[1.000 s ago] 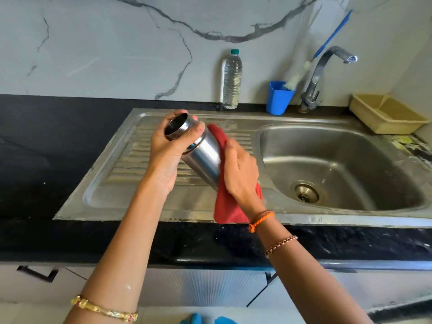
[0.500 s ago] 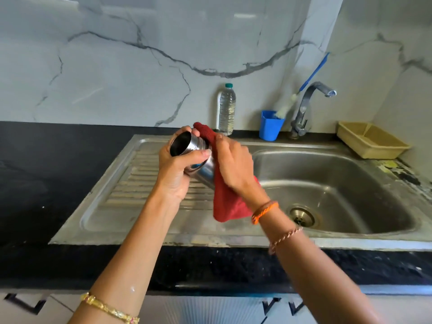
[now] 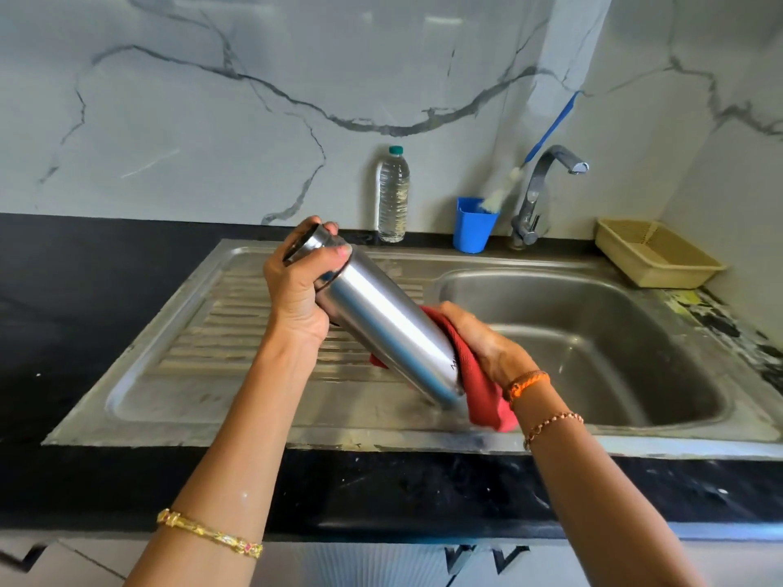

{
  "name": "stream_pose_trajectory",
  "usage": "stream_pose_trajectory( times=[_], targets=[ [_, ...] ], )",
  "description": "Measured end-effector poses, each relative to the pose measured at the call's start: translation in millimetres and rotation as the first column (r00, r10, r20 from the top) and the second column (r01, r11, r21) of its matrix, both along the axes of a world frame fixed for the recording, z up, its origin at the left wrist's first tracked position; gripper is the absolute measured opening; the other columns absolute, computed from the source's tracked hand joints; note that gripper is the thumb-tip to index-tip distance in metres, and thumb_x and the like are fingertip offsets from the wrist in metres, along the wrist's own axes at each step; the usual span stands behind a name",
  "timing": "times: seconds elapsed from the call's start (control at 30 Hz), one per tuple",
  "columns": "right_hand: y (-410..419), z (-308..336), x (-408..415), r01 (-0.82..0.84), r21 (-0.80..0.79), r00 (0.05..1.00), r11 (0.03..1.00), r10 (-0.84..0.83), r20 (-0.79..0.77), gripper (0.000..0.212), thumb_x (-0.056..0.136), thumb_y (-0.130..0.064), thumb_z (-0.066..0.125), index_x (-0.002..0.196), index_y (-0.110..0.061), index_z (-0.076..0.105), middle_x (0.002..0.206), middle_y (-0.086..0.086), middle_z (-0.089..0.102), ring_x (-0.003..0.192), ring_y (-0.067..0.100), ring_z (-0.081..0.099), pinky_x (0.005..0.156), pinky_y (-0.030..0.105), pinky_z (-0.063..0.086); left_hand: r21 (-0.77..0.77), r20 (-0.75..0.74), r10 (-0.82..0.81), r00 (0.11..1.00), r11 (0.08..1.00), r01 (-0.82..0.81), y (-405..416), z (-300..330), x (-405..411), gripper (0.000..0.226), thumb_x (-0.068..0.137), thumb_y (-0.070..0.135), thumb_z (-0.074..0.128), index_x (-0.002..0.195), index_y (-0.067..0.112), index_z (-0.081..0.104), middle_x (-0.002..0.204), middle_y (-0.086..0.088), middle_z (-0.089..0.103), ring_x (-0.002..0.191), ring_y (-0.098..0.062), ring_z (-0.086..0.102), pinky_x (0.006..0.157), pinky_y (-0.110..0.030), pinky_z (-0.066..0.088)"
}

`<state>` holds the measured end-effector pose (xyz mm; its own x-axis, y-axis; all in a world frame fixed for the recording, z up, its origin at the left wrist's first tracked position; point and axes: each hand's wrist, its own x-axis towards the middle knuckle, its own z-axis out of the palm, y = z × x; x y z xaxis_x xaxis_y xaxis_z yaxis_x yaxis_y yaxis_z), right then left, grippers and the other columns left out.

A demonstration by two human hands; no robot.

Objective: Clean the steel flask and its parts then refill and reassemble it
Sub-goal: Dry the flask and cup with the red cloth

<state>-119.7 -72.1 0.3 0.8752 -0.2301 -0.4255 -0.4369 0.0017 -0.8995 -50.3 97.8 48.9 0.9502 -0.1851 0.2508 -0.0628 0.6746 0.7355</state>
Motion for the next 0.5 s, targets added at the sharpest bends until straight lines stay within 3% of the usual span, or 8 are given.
stream_pose_trajectory(
  times=[0.03,0.1,0.23,0.33,0.4,0.47,0.5],
  targets=[
    [-3.6,-7.0,-1.7,0.092,0.032,0.995,0.995,-0.094,0.039,0.045,0.085,-0.045,0.046,0.096,-0.005,0.064,0.090,0.017,0.066,0.075,0.024,0.059,0.076,0.032,0.048,-0.006,0.000,0.005,1.000,1.000,-0.005,-3.1,1.7,0.6,0.029,0.054,-0.002,0.059,0.080,0.012,0.058,0.067,0.007,0.067,0.064,-0.008,0.063,0.056,-0.018,0.049],
    [-9.0,-24.7,-3.4,0.242,0.244,0.955,0.939,-0.275,0.112,0.033,0.089,-0.037,0.044,0.098,-0.010,0.061,0.080,0.011,0.063,0.068,0.018,0.058,0.068,0.027,0.049,-0.021,-0.012,0.017,1.000,1.000,-0.018,-7.8,3.3,0.4,0.031,0.051,-0.002,0.061,0.078,0.014,0.059,0.067,0.007,0.067,0.065,-0.008,0.063,0.057,-0.019,0.049],
    [-6.4,-36.9,-9.9,0.346,0.646,0.862,0.680,-0.503,0.067,0.025,0.089,-0.030,0.042,0.083,-0.013,0.059,0.065,0.003,0.060,0.057,0.014,0.058,0.055,0.022,0.048,-0.062,-0.017,0.079,0.997,0.995,-0.080,-19.2,3.2,-1.6,0.028,0.052,-0.002,0.063,0.071,0.019,0.062,0.064,0.008,0.066,0.066,-0.007,0.063,0.057,-0.020,0.051],
    [0.8,-30.3,-13.3,0.382,0.739,0.778,0.555,-0.625,0.068,0.026,0.087,-0.032,0.048,0.085,-0.012,0.064,0.075,0.006,0.064,0.068,0.019,0.062,0.064,0.027,0.051,-0.107,-0.019,0.136,0.991,0.985,-0.137,-26.6,7.3,-1.8,0.026,0.056,-0.003,0.060,0.076,0.013,0.059,0.062,0.007,0.064,0.068,-0.010,0.063,0.061,-0.023,0.051],
    [4.7,-21.6,-11.4,0.450,0.695,0.721,0.561,-0.687,0.089,0.032,0.083,-0.038,0.055,0.099,-0.012,0.064,0.085,0.008,0.065,0.079,0.022,0.062,0.077,0.033,0.050,-0.197,-0.050,0.158,0.986,0.967,-0.165,-31.3,10.8,-2.2,0.027,0.055,-0.006,0.059,0.076,0.011,0.057,0.061,0.004,0.062,0.067,-0.012,0.062,0.062,-0.024,0.051],
    [2.9,-18.3,-9.0,0.648,0.436,0.620,0.625,-0.765,0.175,0.033,0.082,-0.040,0.059,0.101,-0.013,0.062,0.095,0.009,0.064,0.090,0.026,0.063,0.087,0.041,0.051,-0.254,-0.056,0.144,0.988,0.955,-0.154,-35.5,16.3,-3.8,0.026,0.054,-0.007,0.057,0.075,0.009,0.054,0.060,0.003,0.060,0.064,-0.013,0.060,0.060,-0.024,0.051],
    [3.9,-17.8,-8.7,0.733,0.311,0.561,0.605,-0.796,0.227,0.032,0.084,-0.042,0.057,0.098,-0.014,0.061,0.097,0.009,0.063,0.095,0.028,0.062,0.092,0.044,0.049,-0.246,-0.044,0.132,0.990,0.959,-0.139,-37.6,19.6,-5.5,0.026,0.053,-0.008,0.056,0.074,0.009,0.054,0.060,0.003,0.059,0.063,-0.013,0.059,0.060,-0.024,0.050]
  ],
)
